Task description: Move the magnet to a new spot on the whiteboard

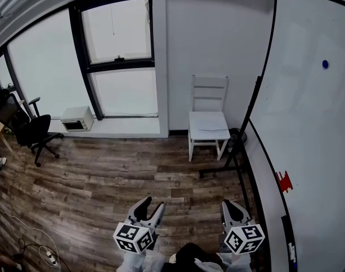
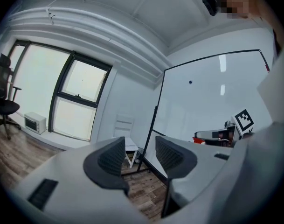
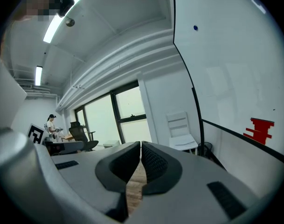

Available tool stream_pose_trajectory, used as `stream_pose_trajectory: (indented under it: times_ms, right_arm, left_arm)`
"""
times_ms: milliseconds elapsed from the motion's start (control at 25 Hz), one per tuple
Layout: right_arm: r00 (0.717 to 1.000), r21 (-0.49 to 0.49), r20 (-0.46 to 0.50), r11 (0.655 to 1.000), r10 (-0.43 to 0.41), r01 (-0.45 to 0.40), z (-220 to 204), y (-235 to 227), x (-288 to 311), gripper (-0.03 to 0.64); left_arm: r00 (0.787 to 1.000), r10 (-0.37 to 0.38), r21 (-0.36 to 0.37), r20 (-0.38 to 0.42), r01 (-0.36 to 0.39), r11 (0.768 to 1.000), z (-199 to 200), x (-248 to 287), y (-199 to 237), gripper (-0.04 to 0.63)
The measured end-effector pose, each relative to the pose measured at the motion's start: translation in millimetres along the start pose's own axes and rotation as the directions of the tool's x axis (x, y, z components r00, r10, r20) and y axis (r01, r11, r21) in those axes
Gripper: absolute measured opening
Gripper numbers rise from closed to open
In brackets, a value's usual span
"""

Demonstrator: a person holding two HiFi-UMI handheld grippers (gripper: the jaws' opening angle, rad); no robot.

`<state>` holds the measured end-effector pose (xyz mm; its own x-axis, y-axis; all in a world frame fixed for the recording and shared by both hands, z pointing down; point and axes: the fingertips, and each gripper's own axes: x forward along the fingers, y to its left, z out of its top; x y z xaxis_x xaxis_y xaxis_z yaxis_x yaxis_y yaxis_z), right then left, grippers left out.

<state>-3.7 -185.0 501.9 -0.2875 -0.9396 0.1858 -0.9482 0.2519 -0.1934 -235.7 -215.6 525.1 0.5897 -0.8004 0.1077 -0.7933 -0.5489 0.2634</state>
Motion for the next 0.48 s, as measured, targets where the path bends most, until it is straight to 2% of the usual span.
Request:
stream_pose_trajectory:
  times_ms: [320, 480]
  right_arm:
    - [1.000, -0.003, -0.009, 1.000, -0.008, 0.008, 1.3, -3.9, 10.8, 0.032]
    - [0.999, 0.004, -0.002, 0.999, -0.038, 0.038, 1.9, -24.2, 14.7, 0.032]
  left_arm:
    - [1.000, 0.010, -0.017, -0.012, -0.010, 1.000, -4.1, 4.9, 12.3, 0.199]
    - [0.999, -0.023, -0.001, -0.026, 0.023, 1.000, -4.7, 29.6, 4.4, 0.199]
